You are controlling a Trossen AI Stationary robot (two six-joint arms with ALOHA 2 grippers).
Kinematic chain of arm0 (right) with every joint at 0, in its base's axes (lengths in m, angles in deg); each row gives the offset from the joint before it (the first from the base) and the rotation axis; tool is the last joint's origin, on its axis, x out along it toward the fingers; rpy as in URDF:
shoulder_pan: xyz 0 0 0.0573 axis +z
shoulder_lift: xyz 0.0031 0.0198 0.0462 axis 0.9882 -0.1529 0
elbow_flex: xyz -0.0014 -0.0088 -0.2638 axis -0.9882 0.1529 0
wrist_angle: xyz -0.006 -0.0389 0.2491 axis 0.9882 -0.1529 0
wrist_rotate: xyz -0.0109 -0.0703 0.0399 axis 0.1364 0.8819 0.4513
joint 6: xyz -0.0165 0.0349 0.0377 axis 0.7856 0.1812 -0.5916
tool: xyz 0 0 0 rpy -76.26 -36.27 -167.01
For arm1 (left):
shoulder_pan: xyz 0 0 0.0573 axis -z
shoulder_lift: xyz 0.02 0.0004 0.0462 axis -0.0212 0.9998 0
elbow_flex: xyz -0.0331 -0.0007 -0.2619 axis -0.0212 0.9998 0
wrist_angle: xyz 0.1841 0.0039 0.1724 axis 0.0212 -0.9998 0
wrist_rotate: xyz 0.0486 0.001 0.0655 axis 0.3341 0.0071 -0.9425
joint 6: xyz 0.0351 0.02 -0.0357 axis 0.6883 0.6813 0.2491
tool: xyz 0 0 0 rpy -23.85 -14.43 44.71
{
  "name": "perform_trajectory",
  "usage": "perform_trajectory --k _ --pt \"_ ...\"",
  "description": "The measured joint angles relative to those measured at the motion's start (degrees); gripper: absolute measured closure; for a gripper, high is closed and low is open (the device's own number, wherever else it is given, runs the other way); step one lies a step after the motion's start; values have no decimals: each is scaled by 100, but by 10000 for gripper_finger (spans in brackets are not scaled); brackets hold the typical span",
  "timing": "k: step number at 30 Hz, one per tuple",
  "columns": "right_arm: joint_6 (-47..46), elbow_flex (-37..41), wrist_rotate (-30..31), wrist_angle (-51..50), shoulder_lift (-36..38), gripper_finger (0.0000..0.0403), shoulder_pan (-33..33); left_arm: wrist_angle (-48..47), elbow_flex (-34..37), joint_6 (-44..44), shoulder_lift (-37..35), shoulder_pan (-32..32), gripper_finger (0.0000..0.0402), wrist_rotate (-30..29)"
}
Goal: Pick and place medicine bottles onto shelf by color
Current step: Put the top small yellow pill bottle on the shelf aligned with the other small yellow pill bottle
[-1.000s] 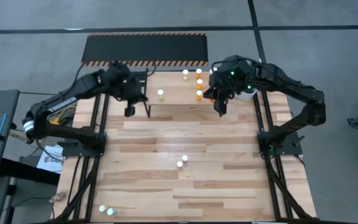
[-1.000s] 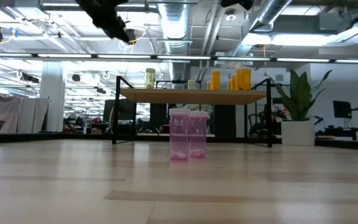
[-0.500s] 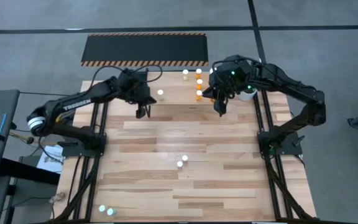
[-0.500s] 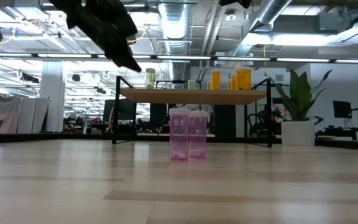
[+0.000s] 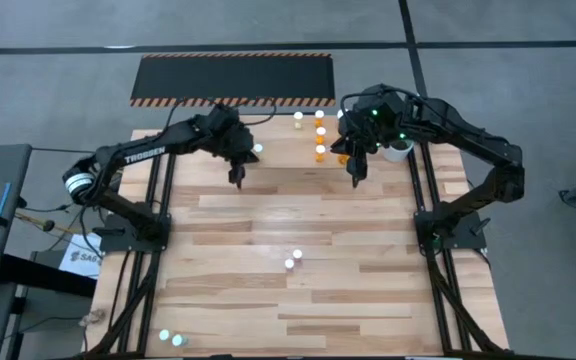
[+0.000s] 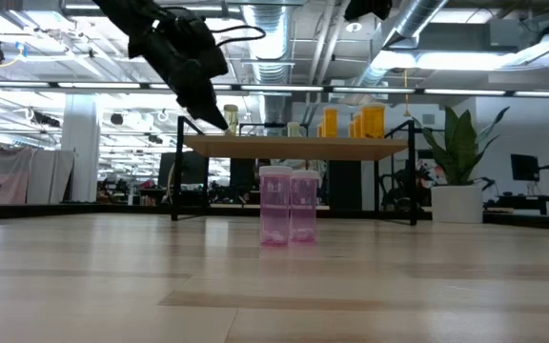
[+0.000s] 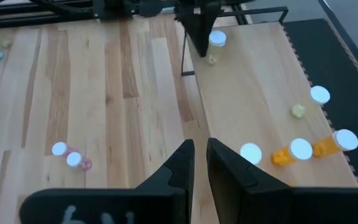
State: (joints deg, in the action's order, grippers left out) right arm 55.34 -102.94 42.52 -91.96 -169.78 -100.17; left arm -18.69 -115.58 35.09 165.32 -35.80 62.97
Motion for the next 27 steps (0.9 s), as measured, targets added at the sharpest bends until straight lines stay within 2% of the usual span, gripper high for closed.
perform_trajectory --k 5,12,18,27 --pt "66 0 -2 -55 0 338 0 -692 -455 426 0 -18 401 -296" --pt "170 0 -2 -54 0 338 0 -1051 -525 522 0 -46 401 -438" --pt "193 0 -2 -49 0 338 0 -850 -525 491 8 -46 401 -744" --pt "207 0 -4 -51 0 338 0 -525 -525 218 203 38 401 -507"
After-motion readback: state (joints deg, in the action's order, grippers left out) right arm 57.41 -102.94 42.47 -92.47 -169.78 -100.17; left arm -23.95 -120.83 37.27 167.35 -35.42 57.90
